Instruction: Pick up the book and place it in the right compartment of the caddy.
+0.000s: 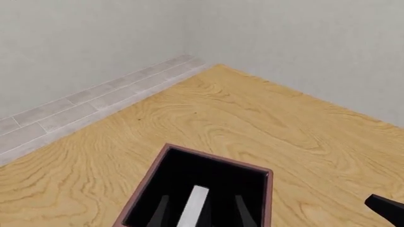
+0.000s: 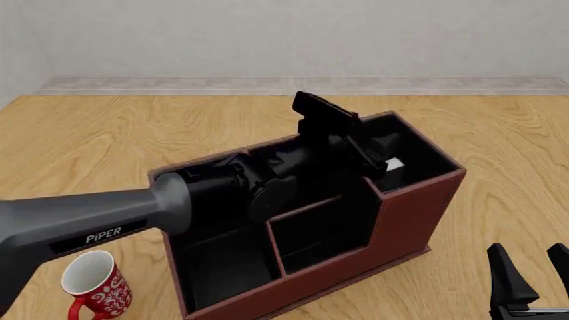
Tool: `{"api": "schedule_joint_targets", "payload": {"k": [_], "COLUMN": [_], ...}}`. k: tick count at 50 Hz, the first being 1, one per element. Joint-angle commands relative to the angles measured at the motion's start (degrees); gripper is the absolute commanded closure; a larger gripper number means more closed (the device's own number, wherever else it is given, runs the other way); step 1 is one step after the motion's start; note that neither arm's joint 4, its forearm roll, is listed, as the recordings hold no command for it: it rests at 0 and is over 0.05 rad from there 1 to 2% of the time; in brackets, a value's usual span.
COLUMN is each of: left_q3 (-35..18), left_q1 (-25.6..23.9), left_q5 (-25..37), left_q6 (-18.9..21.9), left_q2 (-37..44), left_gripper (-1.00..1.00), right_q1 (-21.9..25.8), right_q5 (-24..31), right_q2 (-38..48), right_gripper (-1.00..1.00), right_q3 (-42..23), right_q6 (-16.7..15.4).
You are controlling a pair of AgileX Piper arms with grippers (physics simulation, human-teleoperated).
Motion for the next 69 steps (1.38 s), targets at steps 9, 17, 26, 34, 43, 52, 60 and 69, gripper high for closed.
{"api": "schedule_joint_targets", "payload": {"k": [9, 17, 26, 34, 43, 52, 60, 69], "left_q3": [0.64, 1.76, 4.52, 6.66, 10.21, 12.92, 14.43, 16.74], "left_q1": [-0.19, -0.27, -0.98, -1.52, -1.91, -2.16, -2.3, -2.9], "left_q5": [0.31, 1.08, 1.33, 1.54, 0.63, 0.05, 0.08, 0.03], "left_q6": [0.86, 1.63, 3.41, 4.18, 4.25, 4.71, 5.47, 5.95], "left_q2": [-1.68, -5.11, -8.78, -11.44, -14.38, -16.72, -18.42, -20.64], "left_gripper": [-1.0, -1.0, -1.0, -1.0, -1.0, -1.0, -1.0, -1.0], "right_q1": [0.0, 0.0, 0.0, 0.0, -0.01, 0.01, 0.02, 0.01], "right_q5": [0.0, 0.0, 0.0, 0.0, 0.0, 0.0, 0.0, 0.0], "right_q2": [0.0, 0.0, 0.0, 0.0, -0.01, 0.0, 0.0, 0.0], "right_gripper": [-1.0, -1.0, -1.0, -1.0, -1.0, -1.0, -1.0, -1.0], "right_q3": [0.0, 0.0, 0.0, 0.0, 0.0, 0.0, 0.0, 0.0], "right_q6": [0.0, 0.01, 0.0, -0.01, 0.0, 0.0, -0.01, 0.0]}}
